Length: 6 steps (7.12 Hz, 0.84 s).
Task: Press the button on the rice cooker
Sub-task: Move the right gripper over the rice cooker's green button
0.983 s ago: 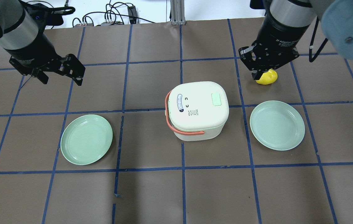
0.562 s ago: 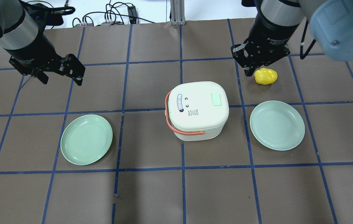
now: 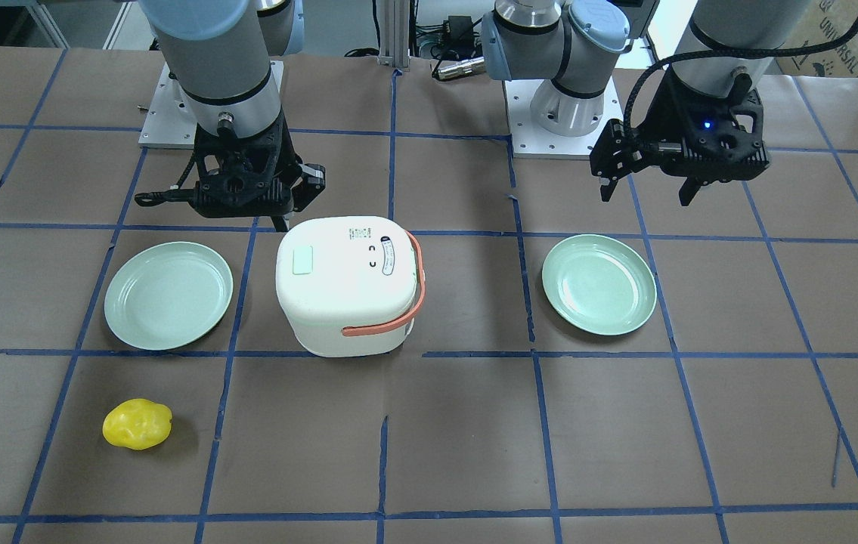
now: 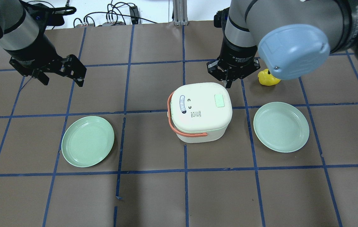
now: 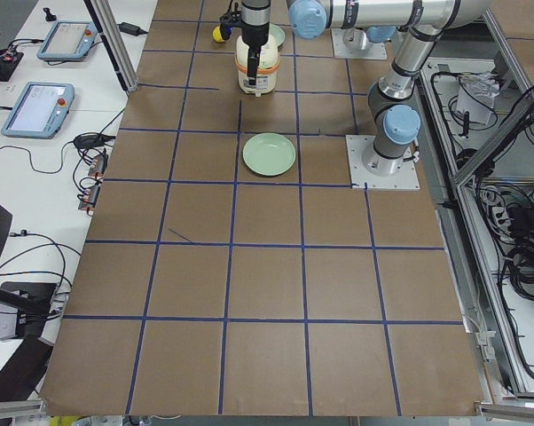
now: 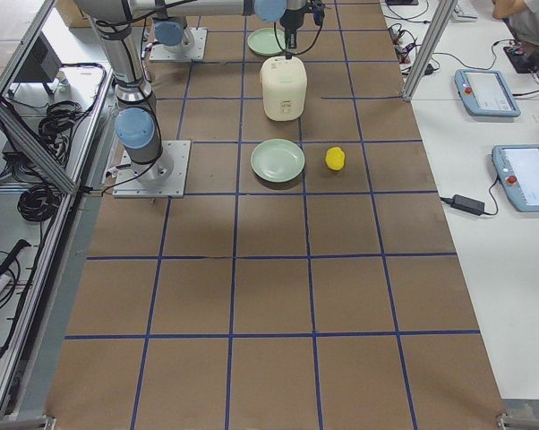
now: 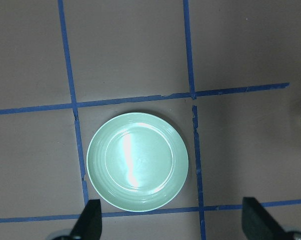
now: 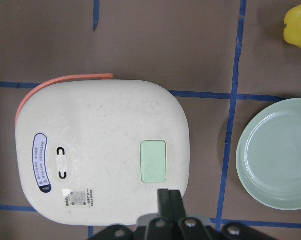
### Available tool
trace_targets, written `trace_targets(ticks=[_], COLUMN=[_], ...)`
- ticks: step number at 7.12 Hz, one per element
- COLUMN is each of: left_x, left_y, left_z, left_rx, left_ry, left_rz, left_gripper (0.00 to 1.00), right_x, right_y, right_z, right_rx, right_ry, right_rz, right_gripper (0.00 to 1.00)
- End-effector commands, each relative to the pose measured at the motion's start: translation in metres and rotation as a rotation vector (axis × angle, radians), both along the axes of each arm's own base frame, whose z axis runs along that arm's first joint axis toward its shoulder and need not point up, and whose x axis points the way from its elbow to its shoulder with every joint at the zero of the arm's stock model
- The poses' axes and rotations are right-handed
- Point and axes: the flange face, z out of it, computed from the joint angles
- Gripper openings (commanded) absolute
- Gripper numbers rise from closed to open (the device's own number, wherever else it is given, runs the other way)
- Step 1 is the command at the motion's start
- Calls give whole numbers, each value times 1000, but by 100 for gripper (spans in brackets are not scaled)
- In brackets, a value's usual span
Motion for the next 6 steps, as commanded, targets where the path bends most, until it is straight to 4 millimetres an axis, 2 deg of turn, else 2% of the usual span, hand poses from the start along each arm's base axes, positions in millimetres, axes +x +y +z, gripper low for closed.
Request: trace_targets(ticks=[1,3,6], left_x=[0,0,0], left_y=[0,0,0], left_z=[0,0,0], left_rx=[0,0,0], left_ry=[0,0,0], left_rz=[0,0,0], left_gripper=[100,100,100], right_x=[5,9,10], right_y=[-6,-9,-9], right_z=[-16,-34,-44], right_rx=[-61,-34,-26], right_ry=[-9,0,-11], right_rz=[-7,-38,-38], right_gripper=[8,8,8])
